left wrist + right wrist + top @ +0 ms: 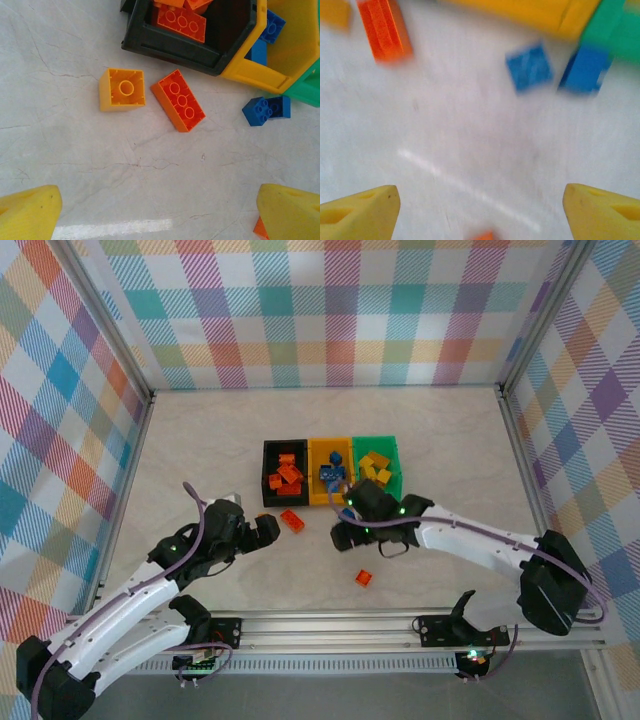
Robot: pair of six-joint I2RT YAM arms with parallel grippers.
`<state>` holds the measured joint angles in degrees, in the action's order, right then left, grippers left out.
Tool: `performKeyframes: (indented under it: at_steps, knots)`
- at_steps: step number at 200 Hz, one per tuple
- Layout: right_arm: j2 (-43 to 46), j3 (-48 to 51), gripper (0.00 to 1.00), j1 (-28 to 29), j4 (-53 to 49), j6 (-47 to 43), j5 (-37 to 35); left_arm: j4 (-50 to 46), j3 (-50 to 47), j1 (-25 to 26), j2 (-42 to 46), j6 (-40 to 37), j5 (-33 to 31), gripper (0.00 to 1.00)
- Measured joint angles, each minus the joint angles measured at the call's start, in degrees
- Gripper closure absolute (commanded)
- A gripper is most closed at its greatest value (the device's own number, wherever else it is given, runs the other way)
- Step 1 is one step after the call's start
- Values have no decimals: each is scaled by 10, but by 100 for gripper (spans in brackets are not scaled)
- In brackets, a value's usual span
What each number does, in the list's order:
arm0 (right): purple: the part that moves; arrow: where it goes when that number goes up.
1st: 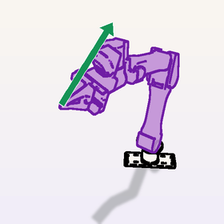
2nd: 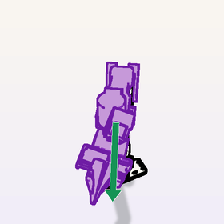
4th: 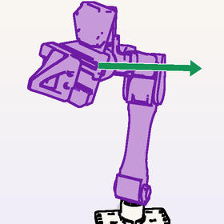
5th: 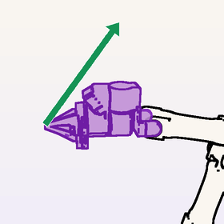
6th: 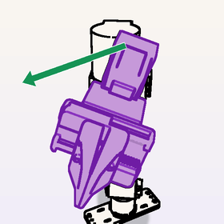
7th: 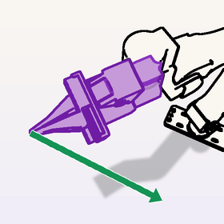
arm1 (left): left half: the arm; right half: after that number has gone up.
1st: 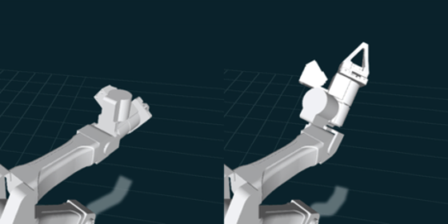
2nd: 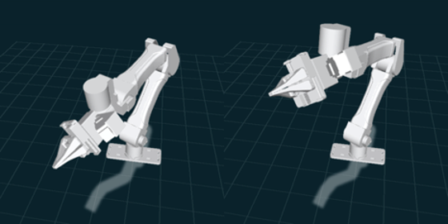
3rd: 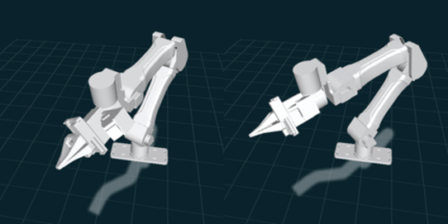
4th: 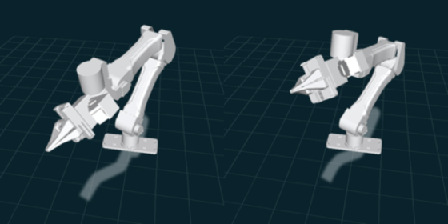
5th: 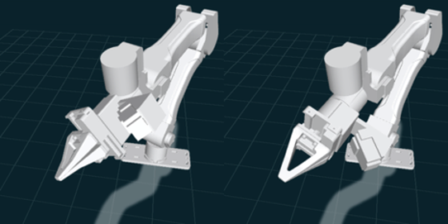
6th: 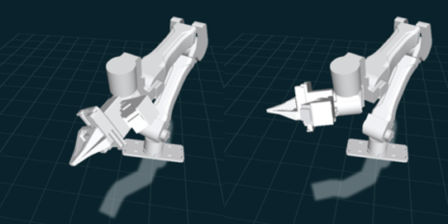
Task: Sort the legos into containers by color
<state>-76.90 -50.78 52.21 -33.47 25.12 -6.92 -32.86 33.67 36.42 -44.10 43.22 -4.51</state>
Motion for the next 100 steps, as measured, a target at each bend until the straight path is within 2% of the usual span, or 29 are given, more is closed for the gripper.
performKeyframes:
  at_steps: [23, 47, 100]
  knots:
    - [1, 48, 16, 28, -25, 16, 10, 0, 0, -3, -12, -4, 6, 0]
    - [-4, 79, 21, 38, -26, 30, 19, 1, 0, -7, -16, -6, 10, 0]
    - [-62, 76, 32, 73, 1, 39, 21, 3, -1, -21, -21, -6, 22, 0]
